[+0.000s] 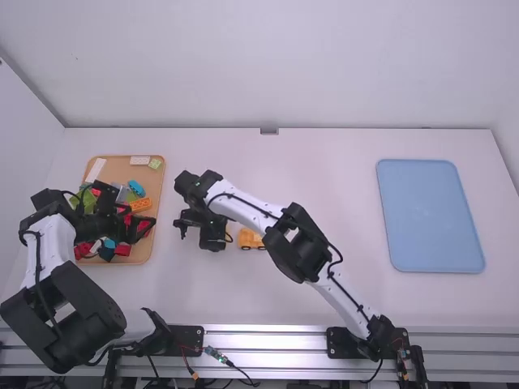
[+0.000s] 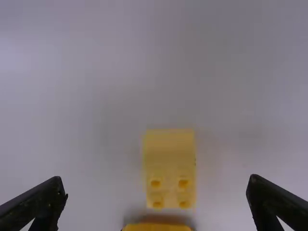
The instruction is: Assemble lego blocks to make yellow taxi
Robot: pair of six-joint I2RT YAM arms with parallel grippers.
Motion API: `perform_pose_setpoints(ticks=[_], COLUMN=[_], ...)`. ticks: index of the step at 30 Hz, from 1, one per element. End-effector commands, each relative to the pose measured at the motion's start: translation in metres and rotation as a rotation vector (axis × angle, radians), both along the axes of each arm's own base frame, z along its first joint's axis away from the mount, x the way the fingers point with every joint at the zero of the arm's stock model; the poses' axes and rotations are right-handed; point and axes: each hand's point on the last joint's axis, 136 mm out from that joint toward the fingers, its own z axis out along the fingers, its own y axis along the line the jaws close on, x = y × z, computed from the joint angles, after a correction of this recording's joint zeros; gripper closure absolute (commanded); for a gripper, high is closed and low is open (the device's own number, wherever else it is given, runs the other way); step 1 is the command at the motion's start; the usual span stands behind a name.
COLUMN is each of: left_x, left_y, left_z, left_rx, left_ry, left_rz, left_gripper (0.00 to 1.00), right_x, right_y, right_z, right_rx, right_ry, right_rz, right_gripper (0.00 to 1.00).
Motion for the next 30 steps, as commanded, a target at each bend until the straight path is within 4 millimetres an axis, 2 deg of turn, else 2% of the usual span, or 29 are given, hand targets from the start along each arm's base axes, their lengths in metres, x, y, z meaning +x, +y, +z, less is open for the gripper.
perform_pose_setpoints(ticks=[1, 5, 6, 10, 17, 21, 28, 30], left_x=[0.000, -0.001, -0.001, 0.001, 0.007, 0.014, 0.013, 0.013], left_y=[-0.008, -0.026, -0.028, -0.049, -0.075, -0.087, -0.117, -0.129], left_z=[0.008, 0.009, 0.009, 0.010, 0.003, -0.004, -0.003, 0.002], left_rx=[-0.014, 0.018, 0.021, 0.039, 0.095, 0.130, 0.135, 0.098], left_ry=[-0.046, -0.091, -0.096, -0.120, -0.105, -0.063, -0.088, -0.112], left_rz=[-0.024, -0.146, -0.157, -0.259, -0.370, -0.383, -0.496, -0.527], left_gripper=[0.01, 0.01, 0.01, 0.01, 0.01, 0.01, 0.01, 0.01], right_x=[0.009, 0.028, 0.031, 0.067, 0.090, 0.109, 0.087, 0.072], right_y=[0.006, -0.001, -0.003, -0.034, -0.061, -0.085, -0.107, -0.115], right_z=[0.027, 0.058, 0.060, 0.081, 0.100, 0.101, 0.104, 0.103], right_rx=[0.089, 0.141, 0.140, 0.084, 0.109, 0.083, 0.173, 0.238], right_ry=[0.020, 0.009, 0.003, -0.120, -0.161, -0.288, -0.368, -0.341], right_rz=[0.020, -0.069, -0.083, -0.259, -0.391, -0.526, -0.481, -0.428], right_gripper=[0.01, 0.01, 0.01, 0.01, 0.01, 0.01, 0.01, 0.01])
